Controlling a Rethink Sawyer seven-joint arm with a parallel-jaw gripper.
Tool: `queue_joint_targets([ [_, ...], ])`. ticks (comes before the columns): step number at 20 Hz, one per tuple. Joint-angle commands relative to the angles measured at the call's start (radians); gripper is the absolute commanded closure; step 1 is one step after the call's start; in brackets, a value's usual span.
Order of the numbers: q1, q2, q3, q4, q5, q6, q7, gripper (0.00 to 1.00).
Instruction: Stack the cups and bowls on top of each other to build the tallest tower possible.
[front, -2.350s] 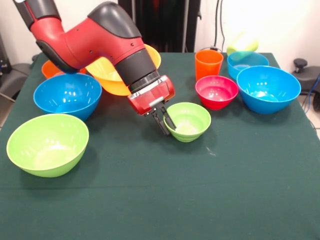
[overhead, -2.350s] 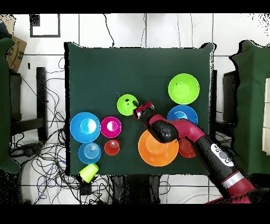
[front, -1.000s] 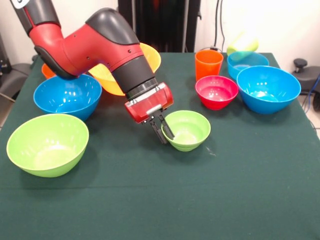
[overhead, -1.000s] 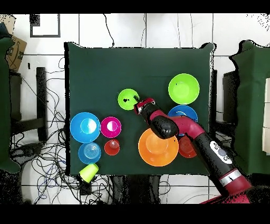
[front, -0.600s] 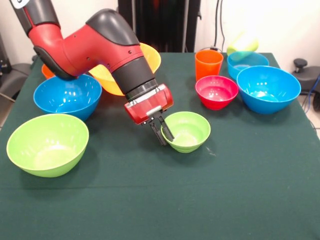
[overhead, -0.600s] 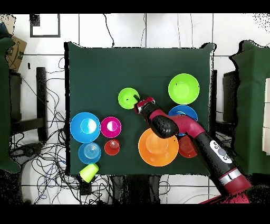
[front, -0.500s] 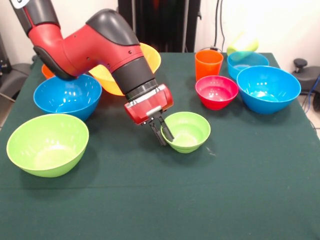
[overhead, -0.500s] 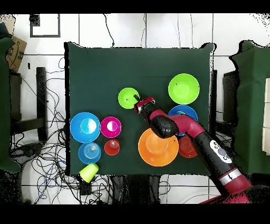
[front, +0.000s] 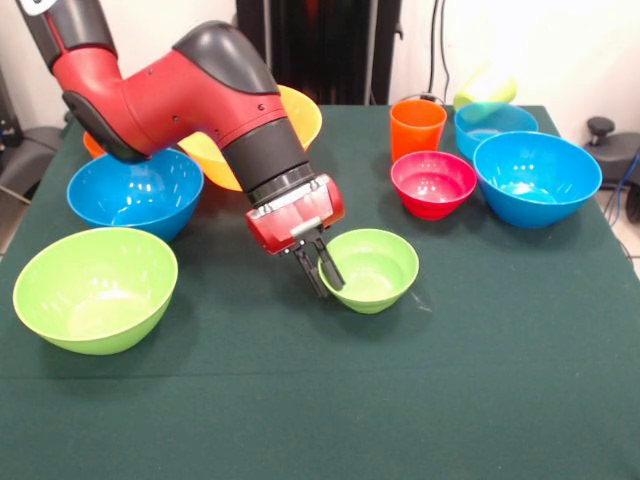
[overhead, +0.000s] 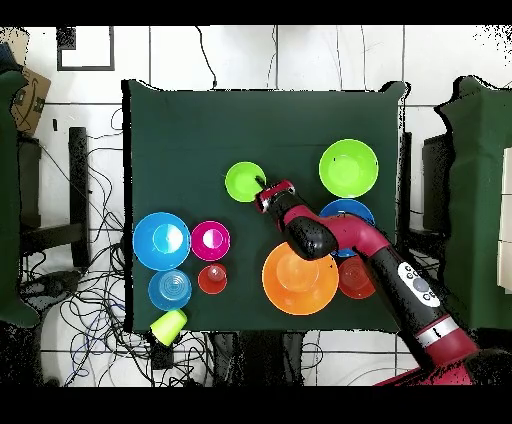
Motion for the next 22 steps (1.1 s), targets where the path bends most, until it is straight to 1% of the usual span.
queue_joint_targets([
  [1, 0.103, -0.053, -0.142, -0.244, -0.227, 0.006, -0.175, 1.0],
  [4, 0.146, -0.09, -0.18, -0.242, -0.254, -0.024, -0.107, 1.0],
  [9, 0.193, -0.122, -0.224, -0.245, -0.27, -0.052, -0.047, 1.0],
  [22, 0.232, -0.134, -0.267, -0.258, -0.24, -0.055, -0.05, 1.0],
])
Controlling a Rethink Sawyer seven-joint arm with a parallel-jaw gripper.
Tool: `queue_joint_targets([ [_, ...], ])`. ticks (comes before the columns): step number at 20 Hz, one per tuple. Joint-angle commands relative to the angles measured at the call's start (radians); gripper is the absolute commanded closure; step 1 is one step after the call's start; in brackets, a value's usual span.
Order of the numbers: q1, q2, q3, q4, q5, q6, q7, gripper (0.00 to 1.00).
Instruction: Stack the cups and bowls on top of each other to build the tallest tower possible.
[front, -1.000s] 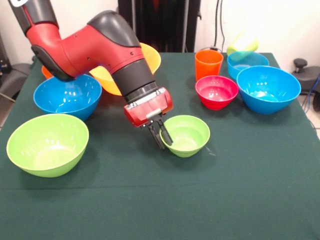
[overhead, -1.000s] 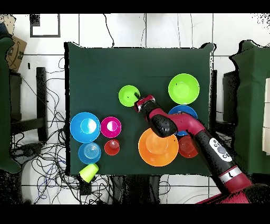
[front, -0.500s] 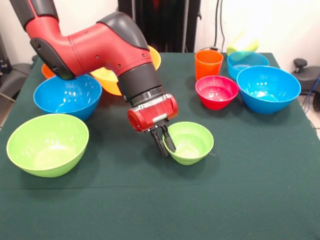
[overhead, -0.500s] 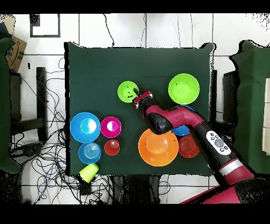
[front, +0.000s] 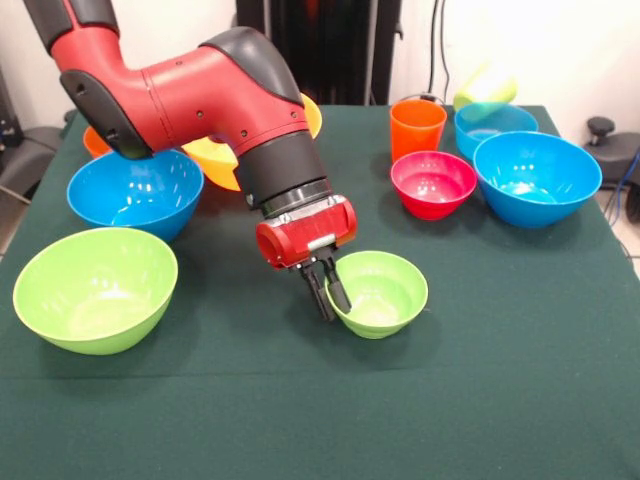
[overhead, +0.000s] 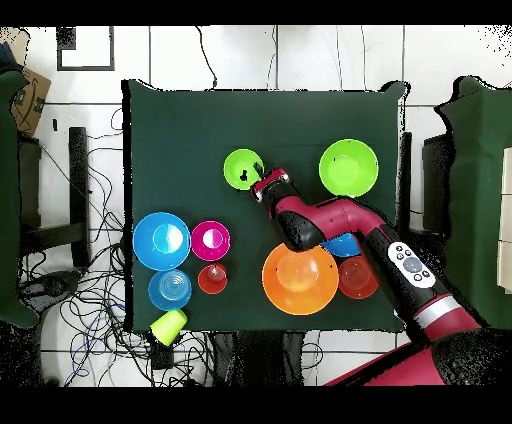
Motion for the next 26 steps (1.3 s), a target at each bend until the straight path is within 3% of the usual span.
queue_joint_targets([
  [1, 0.049, 0.017, -0.168, -0.199, -0.125, 0.084, -0.054, 1.0],
  [5, 0.048, 0.018, -0.166, -0.198, -0.122, 0.088, -0.059, 1.0],
  [6, 0.047, 0.018, -0.165, -0.198, -0.122, 0.089, -0.06, 0.0],
  [15, 0.05, 0.028, -0.168, -0.207, -0.1, 0.092, -0.056, 0.0],
  [20, -0.003, 0.018, -0.108, -0.164, -0.037, 0.169, -0.128, 0.0],
  [26, 0.0, -0.02, -0.106, -0.126, 0.004, 0.186, -0.096, 0.0],
])
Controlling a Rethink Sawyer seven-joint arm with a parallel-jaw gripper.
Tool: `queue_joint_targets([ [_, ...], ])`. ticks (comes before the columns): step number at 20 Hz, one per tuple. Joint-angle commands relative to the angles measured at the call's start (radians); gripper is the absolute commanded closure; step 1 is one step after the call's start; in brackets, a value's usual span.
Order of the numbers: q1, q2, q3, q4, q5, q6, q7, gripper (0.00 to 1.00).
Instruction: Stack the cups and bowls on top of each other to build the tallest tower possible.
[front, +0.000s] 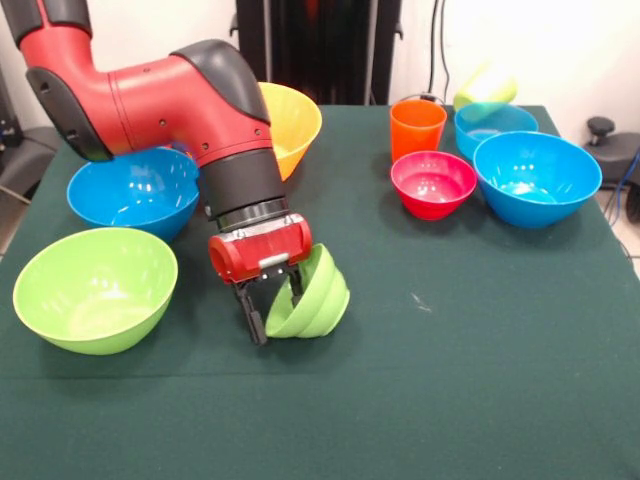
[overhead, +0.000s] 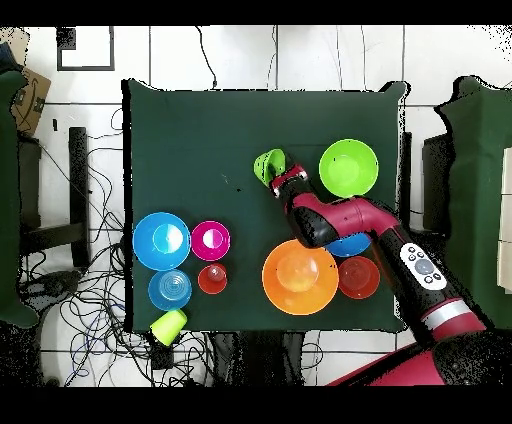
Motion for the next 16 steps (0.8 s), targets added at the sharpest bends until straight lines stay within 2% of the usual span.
queue_joint_targets([
  [1, 0.006, -0.01, -0.053, -0.058, 0.015, 0.179, -0.082, 0.0],
  [9, 0.043, -0.07, -0.078, -0.028, 0.055, 0.179, -0.011, 0.0],
  [16, 0.121, -0.207, -0.145, 0.045, 0.105, 0.159, 0.102, 0.0],
])
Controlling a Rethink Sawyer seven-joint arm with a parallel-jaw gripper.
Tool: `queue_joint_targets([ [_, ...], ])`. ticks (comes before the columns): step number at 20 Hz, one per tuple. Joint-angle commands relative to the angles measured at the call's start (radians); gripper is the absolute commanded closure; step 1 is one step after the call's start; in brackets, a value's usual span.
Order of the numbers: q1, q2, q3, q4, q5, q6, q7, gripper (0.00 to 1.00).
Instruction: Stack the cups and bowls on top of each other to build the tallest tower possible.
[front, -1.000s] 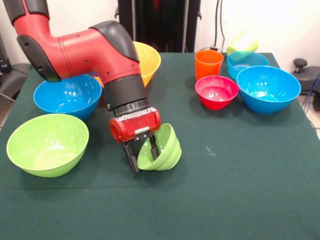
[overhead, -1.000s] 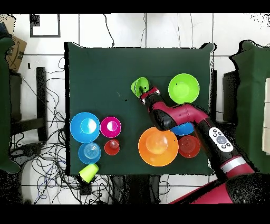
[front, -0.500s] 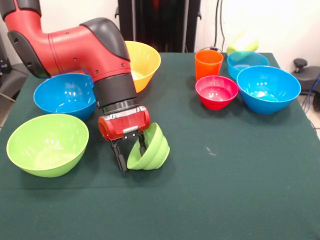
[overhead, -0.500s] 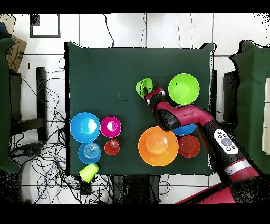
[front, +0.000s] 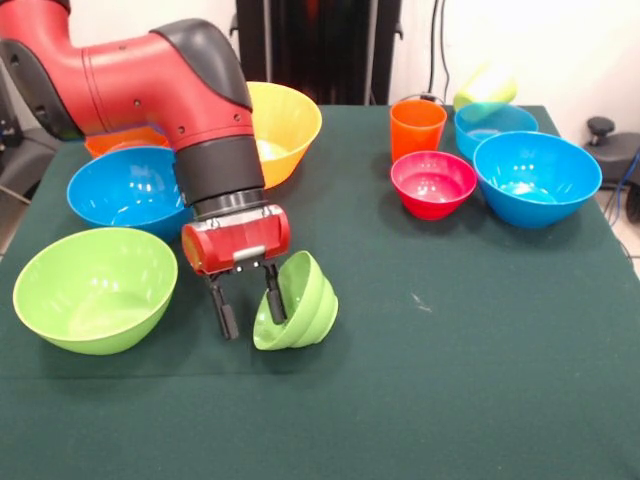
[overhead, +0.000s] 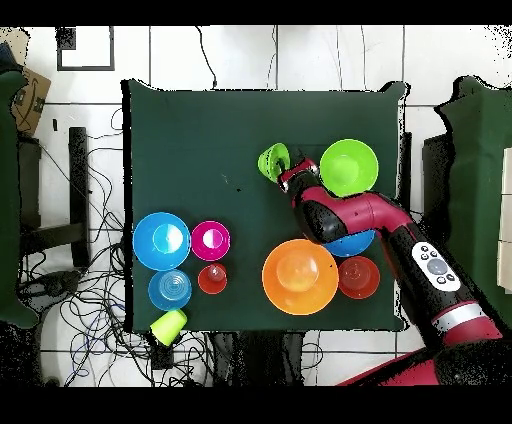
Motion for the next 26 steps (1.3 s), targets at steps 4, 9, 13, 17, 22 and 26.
queue_joint_targets([
  [4, 0.15, -0.207, -0.163, 0.09, 0.092, 0.137, 0.144, 0.0],
  [9, 0.188, -0.238, -0.205, 0.106, 0.133, 0.127, 0.151, 0.0],
  [13, 0.219, -0.205, -0.245, 0.08, 0.148, 0.094, 0.153, 0.0],
  [17, 0.228, -0.174, -0.263, 0.058, 0.16, 0.092, 0.13, 0.0],
  [22, 0.231, -0.152, -0.267, 0.039, 0.187, 0.093, 0.119, 0.0],
  [26, 0.25, -0.145, -0.288, 0.026, 0.202, 0.089, 0.13, 0.0],
])
